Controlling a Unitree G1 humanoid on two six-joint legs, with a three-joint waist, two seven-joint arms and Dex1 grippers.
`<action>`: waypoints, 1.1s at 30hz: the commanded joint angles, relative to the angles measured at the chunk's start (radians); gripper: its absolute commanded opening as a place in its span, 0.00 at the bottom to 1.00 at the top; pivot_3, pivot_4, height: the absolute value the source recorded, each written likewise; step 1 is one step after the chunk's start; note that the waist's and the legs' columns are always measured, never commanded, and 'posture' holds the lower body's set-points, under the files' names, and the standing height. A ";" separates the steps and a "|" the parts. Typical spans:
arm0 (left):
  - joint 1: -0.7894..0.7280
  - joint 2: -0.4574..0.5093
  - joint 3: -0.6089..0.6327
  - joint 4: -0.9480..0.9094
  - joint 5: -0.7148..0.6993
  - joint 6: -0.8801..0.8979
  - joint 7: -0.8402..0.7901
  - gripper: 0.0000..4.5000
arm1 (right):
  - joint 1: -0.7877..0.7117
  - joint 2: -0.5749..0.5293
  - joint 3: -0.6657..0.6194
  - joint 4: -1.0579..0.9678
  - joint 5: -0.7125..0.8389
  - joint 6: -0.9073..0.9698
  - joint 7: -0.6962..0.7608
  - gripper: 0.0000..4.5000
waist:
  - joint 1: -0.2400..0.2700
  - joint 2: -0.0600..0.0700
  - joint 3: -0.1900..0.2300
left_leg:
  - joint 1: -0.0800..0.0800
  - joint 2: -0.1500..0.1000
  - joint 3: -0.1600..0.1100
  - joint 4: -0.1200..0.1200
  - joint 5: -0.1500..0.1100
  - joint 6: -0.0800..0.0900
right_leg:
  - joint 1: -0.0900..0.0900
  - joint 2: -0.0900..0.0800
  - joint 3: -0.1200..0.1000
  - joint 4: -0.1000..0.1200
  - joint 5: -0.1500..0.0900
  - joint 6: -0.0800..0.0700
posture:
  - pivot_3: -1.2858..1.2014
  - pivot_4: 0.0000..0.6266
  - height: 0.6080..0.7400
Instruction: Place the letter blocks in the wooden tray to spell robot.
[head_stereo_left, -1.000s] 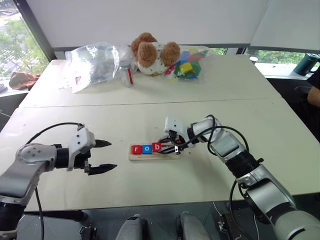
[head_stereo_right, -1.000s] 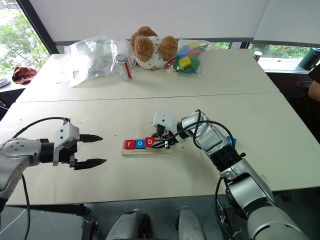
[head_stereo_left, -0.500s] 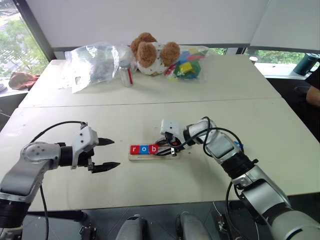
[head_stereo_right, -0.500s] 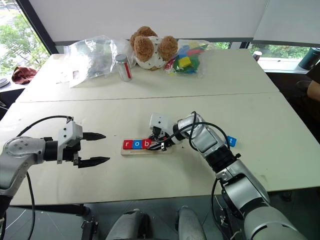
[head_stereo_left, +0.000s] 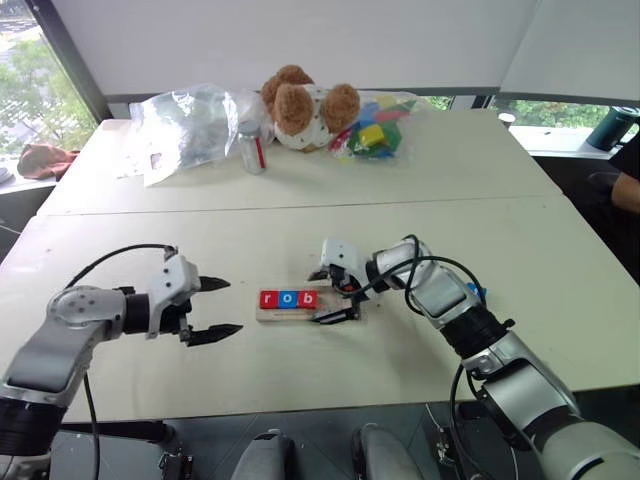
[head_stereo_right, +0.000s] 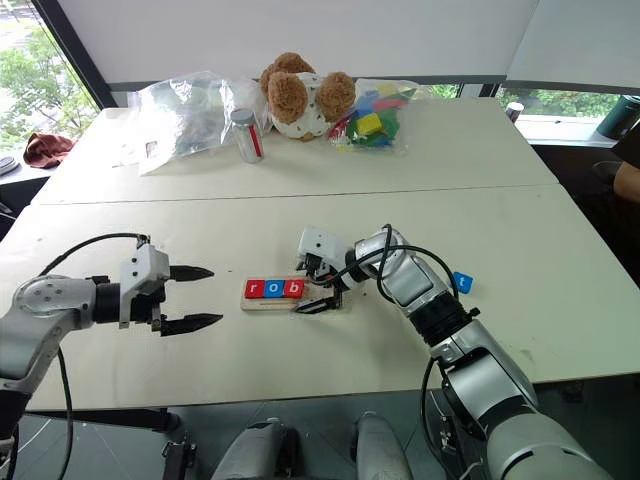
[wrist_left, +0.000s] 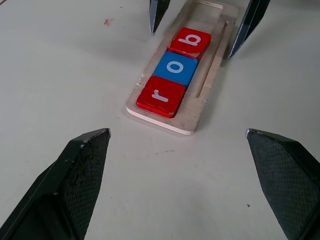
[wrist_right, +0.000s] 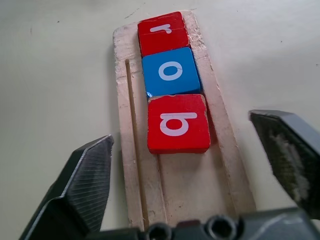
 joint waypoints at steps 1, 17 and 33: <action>-0.020 0.000 0.008 -0.009 0.003 -0.019 0.004 1.00 | -0.013 -0.006 -0.049 -0.078 0.030 0.023 -0.012 1.00 | 0.001 0.000 0.000 | 0.000 0.000 0.000 0.000 0.000 0.000 | 0.000 0.000 0.000 0.000 0.000 0.000 | 0.52 0.24 1.00; -0.096 -0.045 -0.029 0.036 0.000 -0.009 0.000 1.00 | 0.194 -0.064 -0.098 -0.510 0.029 0.141 -0.234 1.00 | -0.004 0.000 0.000 | 0.000 0.000 0.000 0.000 0.000 0.000 | 0.000 0.000 0.000 0.000 0.000 0.000 | 0.52 0.24 1.00; -0.056 -0.035 -0.017 -0.044 -0.024 0.035 0.014 1.00 | 0.140 -0.035 -0.012 -0.251 -0.064 -0.062 -0.269 1.00 | 0.001 0.000 0.000 | 0.000 0.000 0.000 0.001 0.000 0.000 | 0.000 0.001 0.000 0.001 0.000 0.000 | 0.52 0.24 1.00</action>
